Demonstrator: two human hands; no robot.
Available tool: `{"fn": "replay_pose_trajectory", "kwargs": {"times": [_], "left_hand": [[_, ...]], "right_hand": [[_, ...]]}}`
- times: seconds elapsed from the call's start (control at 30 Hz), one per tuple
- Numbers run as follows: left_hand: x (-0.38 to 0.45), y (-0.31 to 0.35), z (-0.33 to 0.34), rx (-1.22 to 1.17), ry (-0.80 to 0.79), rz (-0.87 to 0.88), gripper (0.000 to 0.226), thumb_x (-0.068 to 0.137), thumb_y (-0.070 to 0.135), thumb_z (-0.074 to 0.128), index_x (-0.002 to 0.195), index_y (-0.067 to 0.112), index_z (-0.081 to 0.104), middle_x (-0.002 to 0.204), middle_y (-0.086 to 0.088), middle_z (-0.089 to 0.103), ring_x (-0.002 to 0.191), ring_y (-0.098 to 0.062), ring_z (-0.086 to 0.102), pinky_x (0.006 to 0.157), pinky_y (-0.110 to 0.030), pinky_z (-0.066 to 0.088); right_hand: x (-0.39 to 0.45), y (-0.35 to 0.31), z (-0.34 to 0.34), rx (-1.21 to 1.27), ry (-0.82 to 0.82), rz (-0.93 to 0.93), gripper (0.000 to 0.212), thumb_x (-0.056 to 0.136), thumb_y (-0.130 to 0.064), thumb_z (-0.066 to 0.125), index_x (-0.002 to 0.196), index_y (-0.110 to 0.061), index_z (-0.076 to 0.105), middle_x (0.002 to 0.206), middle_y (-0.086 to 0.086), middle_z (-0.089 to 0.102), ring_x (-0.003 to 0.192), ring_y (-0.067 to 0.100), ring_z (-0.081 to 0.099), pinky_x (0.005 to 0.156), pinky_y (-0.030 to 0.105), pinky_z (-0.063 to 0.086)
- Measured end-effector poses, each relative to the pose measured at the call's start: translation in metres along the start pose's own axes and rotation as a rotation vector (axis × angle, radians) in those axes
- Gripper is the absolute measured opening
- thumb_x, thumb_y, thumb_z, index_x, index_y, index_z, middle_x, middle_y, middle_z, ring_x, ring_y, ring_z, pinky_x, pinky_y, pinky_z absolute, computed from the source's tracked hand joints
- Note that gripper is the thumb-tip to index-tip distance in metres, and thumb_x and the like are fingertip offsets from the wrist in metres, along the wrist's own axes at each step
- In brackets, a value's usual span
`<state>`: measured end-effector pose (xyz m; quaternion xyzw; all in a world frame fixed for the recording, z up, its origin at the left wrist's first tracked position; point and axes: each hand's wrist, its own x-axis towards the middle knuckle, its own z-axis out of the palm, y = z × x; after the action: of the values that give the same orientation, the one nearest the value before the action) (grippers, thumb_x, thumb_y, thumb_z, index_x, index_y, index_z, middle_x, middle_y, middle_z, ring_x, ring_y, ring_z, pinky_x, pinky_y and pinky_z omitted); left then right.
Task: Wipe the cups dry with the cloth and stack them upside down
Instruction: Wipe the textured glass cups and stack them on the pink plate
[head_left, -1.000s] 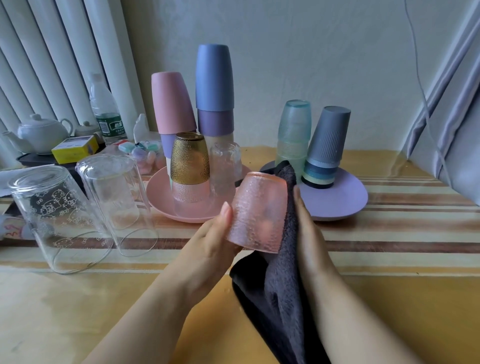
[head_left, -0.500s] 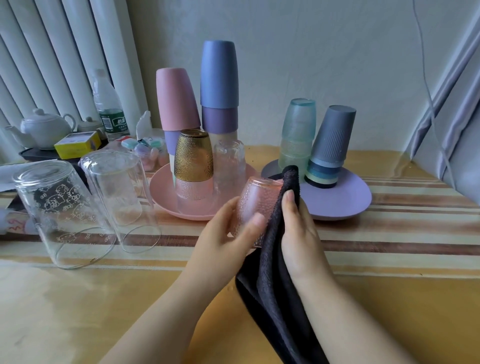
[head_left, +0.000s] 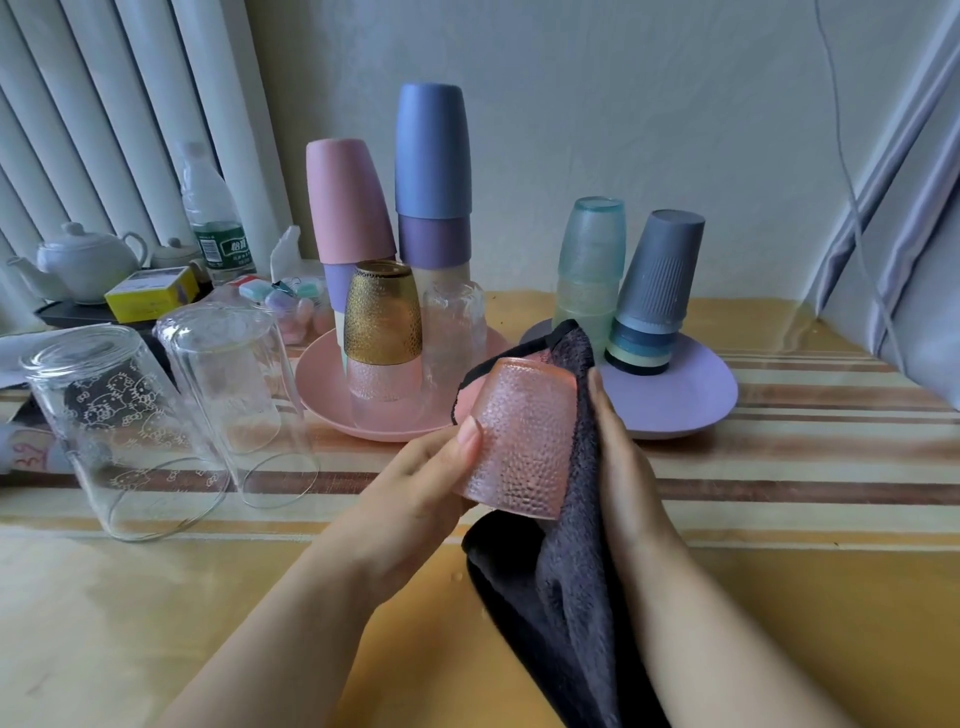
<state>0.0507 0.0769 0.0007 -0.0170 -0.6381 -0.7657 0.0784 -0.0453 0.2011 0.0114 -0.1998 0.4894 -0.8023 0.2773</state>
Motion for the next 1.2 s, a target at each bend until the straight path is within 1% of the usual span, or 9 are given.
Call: {"fn": "replay_pose_trajectory", "kwargs": {"times": [0.17, 0.27, 0.33, 0.4, 0.5, 0.67, 0.87, 1.03, 1.2], "left_hand": [[0.004, -0.002, -0.002, 0.049, 0.145, -0.058, 0.078, 0.059, 0.073, 0.072, 0.112, 0.016, 0.071, 0.118, -0.007, 0.070, 0.115, -0.023, 0.063, 0.107, -0.045, 0.042], [0.006, -0.003, 0.000, 0.167, 0.336, 0.007, 0.057, 0.078, 0.063, 0.066, 0.103, 0.012, 0.067, 0.092, 0.002, 0.072, 0.090, -0.014, 0.065, 0.095, -0.040, 0.051], [0.007, -0.006, 0.004, 0.352, 0.415, 0.074, 0.054, 0.086, 0.059, 0.047, 0.095, 0.008, 0.063, 0.078, 0.003, 0.060, 0.077, -0.011, 0.056, 0.083, -0.036, 0.047], [0.005, -0.009, 0.009, 0.488, 0.413, 0.117, 0.060, 0.086, 0.057, 0.034, 0.095, 0.003, 0.059, 0.077, 0.000, 0.052, 0.074, -0.010, 0.049, 0.077, -0.029, 0.041], [0.002, -0.009, 0.015, 0.458, 0.348, 0.093, 0.047, 0.083, 0.056, 0.038, 0.105, 0.023, 0.062, 0.095, 0.020, 0.066, 0.089, 0.012, 0.058, 0.079, -0.006, 0.041], [0.001, -0.008, 0.011, 0.371, 0.230, 0.058, 0.046, 0.079, 0.055, 0.051, 0.117, 0.030, 0.059, 0.108, 0.020, 0.070, 0.103, 0.009, 0.060, 0.085, -0.010, 0.043], [0.007, -0.005, 0.004, -0.070, 0.098, 0.013, 0.054, 0.086, 0.063, 0.050, 0.124, 0.027, 0.066, 0.132, -0.008, 0.062, 0.127, -0.027, 0.055, 0.111, -0.053, 0.032], [0.009, -0.005, 0.002, -0.206, 0.050, 0.041, 0.058, 0.085, 0.059, 0.044, 0.126, 0.025, 0.065, 0.130, -0.008, 0.063, 0.125, -0.024, 0.057, 0.108, -0.049, 0.037], [0.008, -0.005, 0.005, 0.165, 0.428, 0.124, 0.047, 0.083, 0.055, 0.048, 0.107, 0.017, 0.063, 0.093, 0.004, 0.071, 0.086, -0.006, 0.065, 0.079, -0.022, 0.050]], "right_hand": [[-0.001, 0.000, 0.005, -0.057, 0.083, -0.017, 0.037, 0.092, -0.040, 0.038, 0.091, -0.015, 0.065, 0.088, 0.000, 0.074, 0.080, 0.007, 0.069, 0.074, 0.019, 0.054], [-0.003, -0.002, 0.008, -0.252, 0.184, -0.129, 0.043, 0.093, -0.050, 0.042, 0.111, -0.018, 0.063, 0.119, -0.004, 0.065, 0.116, 0.009, 0.056, 0.103, 0.028, 0.040], [-0.005, 0.001, 0.009, -0.380, 0.205, -0.200, 0.050, 0.091, -0.055, 0.042, 0.126, -0.022, 0.056, 0.129, -0.011, 0.058, 0.124, 0.004, 0.048, 0.109, 0.029, 0.033], [-0.007, 0.002, 0.009, -0.422, 0.255, -0.237, 0.040, 0.095, -0.045, 0.040, 0.128, -0.026, 0.053, 0.129, -0.017, 0.055, 0.122, -0.004, 0.046, 0.106, 0.016, 0.033], [-0.009, 0.003, 0.011, -0.463, 0.263, -0.268, 0.033, 0.095, -0.041, 0.037, 0.122, -0.033, 0.052, 0.121, -0.021, 0.056, 0.114, -0.009, 0.048, 0.094, 0.003, 0.034], [-0.008, 0.004, 0.012, -0.449, 0.241, -0.264, 0.018, 0.094, -0.040, 0.037, 0.103, -0.043, 0.051, 0.106, -0.037, 0.051, 0.097, -0.029, 0.046, 0.084, -0.006, 0.033], [-0.008, 0.001, 0.009, -0.285, 0.105, -0.122, 0.057, 0.081, -0.063, 0.048, 0.113, -0.019, 0.064, 0.119, -0.006, 0.065, 0.117, 0.007, 0.055, 0.110, 0.036, 0.035], [-0.008, 0.008, 0.013, -0.319, 0.054, -0.070, 0.070, 0.075, -0.072, 0.046, 0.122, -0.021, 0.059, 0.131, -0.005, 0.058, 0.126, 0.009, 0.047, 0.114, 0.038, 0.029], [-0.006, 0.005, 0.007, -0.406, 0.138, -0.199, 0.060, 0.085, -0.062, 0.040, 0.127, -0.022, 0.055, 0.129, -0.013, 0.057, 0.123, -0.001, 0.048, 0.110, 0.027, 0.032]]}}
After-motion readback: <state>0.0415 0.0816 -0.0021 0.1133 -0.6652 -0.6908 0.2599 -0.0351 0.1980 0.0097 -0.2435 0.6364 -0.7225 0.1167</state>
